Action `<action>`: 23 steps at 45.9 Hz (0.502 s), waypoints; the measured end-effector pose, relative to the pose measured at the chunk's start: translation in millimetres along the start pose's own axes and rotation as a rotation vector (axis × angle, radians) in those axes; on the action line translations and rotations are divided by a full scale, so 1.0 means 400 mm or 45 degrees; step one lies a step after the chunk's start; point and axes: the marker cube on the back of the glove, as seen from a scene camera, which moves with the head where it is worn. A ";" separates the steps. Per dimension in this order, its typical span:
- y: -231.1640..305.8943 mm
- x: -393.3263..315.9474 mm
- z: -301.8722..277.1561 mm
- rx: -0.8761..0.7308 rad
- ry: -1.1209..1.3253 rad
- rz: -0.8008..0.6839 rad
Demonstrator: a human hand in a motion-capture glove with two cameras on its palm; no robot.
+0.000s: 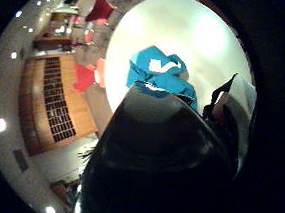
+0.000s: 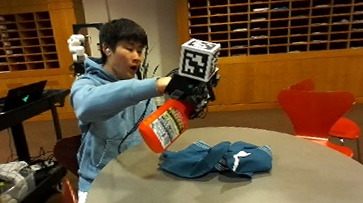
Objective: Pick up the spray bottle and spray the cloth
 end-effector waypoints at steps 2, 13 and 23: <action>0.006 -0.021 -0.003 -0.048 0.080 0.027; 0.011 -0.121 0.008 -0.255 0.336 0.121; -0.033 -0.165 0.089 -0.363 0.371 0.152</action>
